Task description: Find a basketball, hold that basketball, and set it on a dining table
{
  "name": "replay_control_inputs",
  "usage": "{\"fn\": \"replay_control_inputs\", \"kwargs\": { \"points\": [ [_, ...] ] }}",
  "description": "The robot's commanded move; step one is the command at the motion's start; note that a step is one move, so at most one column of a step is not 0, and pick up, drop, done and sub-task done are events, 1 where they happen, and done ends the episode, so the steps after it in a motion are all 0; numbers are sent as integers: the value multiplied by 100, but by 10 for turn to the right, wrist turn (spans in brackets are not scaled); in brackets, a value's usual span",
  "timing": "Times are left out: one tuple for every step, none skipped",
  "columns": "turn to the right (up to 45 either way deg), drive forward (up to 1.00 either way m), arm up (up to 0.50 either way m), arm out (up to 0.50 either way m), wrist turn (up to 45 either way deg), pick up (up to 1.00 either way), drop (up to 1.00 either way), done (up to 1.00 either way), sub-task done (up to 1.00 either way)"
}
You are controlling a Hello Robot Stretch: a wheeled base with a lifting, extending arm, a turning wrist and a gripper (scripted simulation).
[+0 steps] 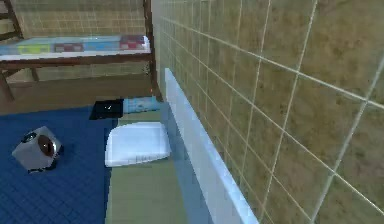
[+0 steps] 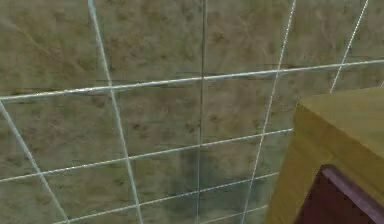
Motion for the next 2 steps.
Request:
{"fn": "replay_control_inputs", "kwargs": {
  "points": [
    [-450, 0, 0, 0, 0, 0, 0, 0, 0],
    [-450, 0, 0, 0, 0, 0, 0, 0, 0]
  ]
}}
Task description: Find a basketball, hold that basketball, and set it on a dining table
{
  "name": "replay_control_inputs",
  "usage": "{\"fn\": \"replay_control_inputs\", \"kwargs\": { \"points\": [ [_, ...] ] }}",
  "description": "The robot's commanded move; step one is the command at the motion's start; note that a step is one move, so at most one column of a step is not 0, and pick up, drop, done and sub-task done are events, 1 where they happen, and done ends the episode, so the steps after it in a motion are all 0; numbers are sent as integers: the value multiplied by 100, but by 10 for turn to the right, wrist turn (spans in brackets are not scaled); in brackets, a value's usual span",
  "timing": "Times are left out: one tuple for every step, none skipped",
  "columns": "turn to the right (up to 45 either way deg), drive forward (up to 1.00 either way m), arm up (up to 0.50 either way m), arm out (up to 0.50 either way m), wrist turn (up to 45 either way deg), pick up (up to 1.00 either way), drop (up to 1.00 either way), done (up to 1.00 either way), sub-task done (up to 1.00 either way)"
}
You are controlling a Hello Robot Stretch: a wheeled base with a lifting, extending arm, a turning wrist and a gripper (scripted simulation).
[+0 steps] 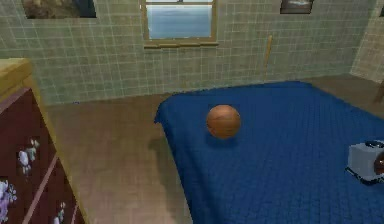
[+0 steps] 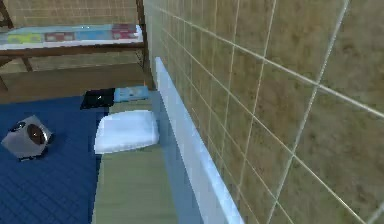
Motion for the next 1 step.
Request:
{"fn": "replay_control_inputs", "kwargs": {
  "points": [
    [-300, 0, 0, 0, 0, 0, 0, 0, 0]
  ]
}}
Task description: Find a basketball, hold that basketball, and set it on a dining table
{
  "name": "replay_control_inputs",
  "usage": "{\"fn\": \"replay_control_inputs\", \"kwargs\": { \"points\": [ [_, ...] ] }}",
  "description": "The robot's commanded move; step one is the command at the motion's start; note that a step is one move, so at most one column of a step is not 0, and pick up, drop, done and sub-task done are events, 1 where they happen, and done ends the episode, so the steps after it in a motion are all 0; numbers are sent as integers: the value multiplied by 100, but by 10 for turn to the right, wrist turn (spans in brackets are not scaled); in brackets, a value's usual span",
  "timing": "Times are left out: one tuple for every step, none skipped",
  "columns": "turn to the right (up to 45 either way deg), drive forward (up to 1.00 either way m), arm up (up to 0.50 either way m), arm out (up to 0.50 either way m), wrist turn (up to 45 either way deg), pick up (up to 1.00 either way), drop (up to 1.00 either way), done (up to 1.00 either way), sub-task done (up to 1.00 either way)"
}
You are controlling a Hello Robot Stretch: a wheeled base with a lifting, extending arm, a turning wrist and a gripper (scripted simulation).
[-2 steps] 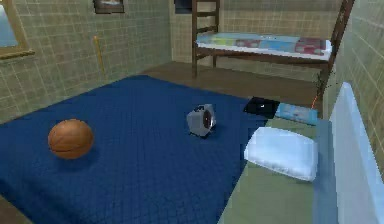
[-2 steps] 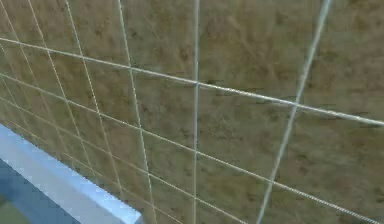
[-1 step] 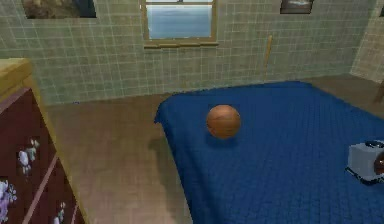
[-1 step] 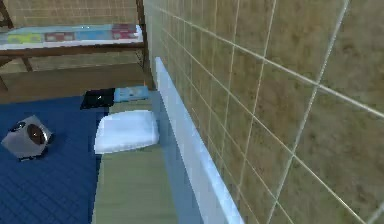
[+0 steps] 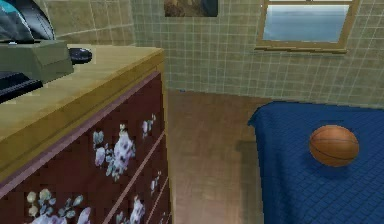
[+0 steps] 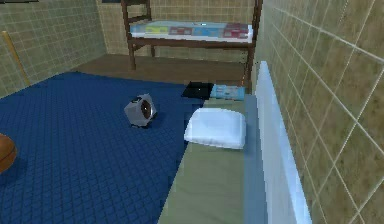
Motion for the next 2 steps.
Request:
{"fn": "replay_control_inputs", "kwargs": {
  "points": [
    [0, 10, 0, 0, 0, 0, 0, 0, 0],
    [90, 0, 0, 0, 0, 0, 0, 0, 0]
  ]
}}
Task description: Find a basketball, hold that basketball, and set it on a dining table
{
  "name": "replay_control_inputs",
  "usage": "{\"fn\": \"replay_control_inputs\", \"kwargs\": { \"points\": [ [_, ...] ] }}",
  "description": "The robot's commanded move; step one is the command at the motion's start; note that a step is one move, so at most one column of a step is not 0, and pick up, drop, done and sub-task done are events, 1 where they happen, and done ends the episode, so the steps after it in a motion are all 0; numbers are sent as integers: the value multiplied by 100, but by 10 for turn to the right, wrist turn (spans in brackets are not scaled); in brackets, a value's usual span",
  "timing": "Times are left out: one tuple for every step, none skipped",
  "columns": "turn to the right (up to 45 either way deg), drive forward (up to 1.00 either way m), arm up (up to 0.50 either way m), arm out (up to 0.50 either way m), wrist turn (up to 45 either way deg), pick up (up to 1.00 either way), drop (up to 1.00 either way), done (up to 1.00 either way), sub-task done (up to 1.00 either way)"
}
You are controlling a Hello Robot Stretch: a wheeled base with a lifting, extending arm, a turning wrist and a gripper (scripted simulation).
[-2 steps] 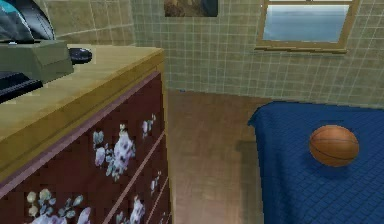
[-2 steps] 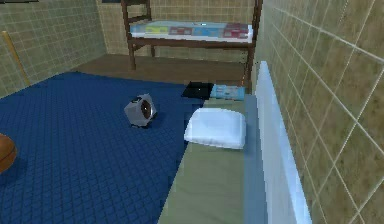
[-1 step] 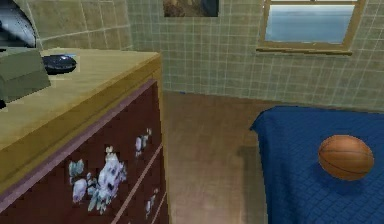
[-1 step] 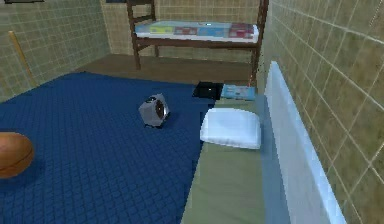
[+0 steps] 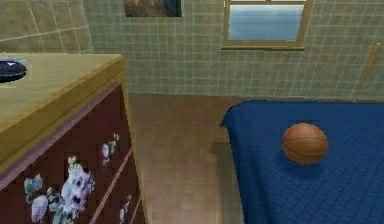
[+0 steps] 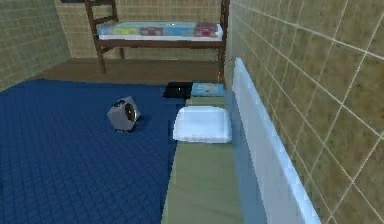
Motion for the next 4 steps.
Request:
{"fn": "replay_control_inputs", "kwargs": {
  "points": [
    [0, 55, 0, 0, 0, 0, 0, 0, 0],
    [-300, 0, 0, 0, 0, 0, 0, 0, 0],
    [0, 0, 50, 0, 0, 0, 0, 0, 0],
    [0, 0, 32, 0, 0, 0, 0, 0, 0]
  ]
}}
